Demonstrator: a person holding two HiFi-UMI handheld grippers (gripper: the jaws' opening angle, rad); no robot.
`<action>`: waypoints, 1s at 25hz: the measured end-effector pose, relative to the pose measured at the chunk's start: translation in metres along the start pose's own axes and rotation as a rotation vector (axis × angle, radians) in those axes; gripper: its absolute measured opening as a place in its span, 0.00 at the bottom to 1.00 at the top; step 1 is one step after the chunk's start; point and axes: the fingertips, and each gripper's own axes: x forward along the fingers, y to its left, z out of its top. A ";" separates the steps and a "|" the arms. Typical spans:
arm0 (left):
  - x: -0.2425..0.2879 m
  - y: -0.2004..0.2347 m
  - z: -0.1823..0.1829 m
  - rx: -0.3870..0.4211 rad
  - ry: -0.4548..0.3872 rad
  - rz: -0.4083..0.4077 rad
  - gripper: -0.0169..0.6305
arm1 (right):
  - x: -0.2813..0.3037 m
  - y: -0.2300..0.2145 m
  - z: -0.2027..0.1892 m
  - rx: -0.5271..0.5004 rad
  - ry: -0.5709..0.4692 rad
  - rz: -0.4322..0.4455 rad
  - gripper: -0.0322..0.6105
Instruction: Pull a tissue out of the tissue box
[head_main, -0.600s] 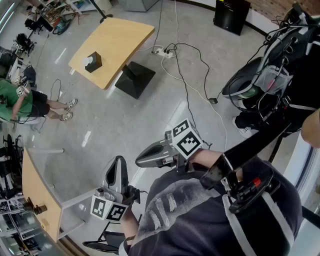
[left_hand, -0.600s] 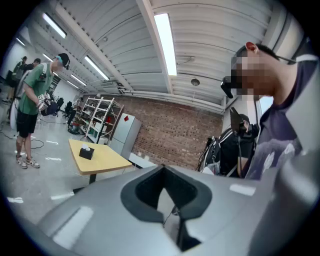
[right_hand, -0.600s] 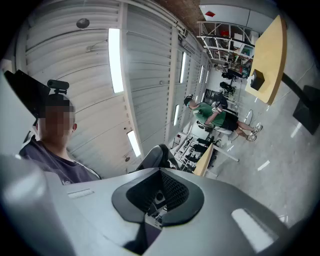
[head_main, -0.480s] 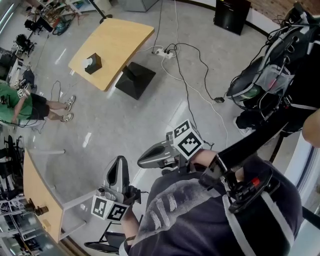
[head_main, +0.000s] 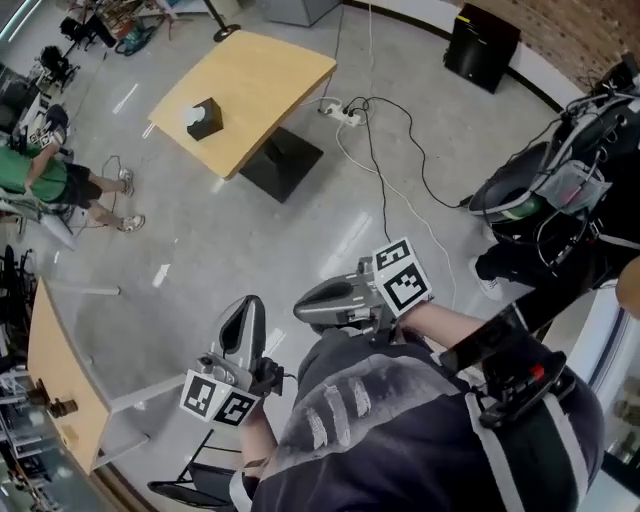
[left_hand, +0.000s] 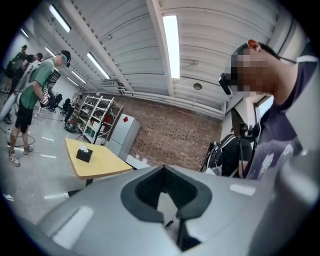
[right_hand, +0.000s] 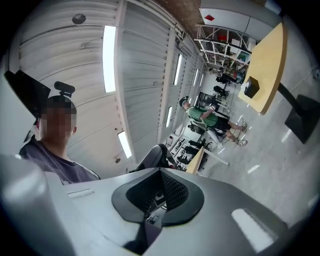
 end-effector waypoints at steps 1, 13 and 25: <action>0.001 0.005 0.001 -0.006 -0.005 -0.008 0.03 | 0.000 -0.002 0.004 -0.011 -0.006 -0.019 0.05; -0.053 0.132 0.037 0.018 -0.063 0.020 0.03 | 0.129 -0.055 0.034 -0.208 0.103 -0.134 0.05; -0.102 0.208 0.057 0.068 -0.113 0.075 0.03 | 0.207 -0.090 0.028 -0.339 0.250 -0.249 0.05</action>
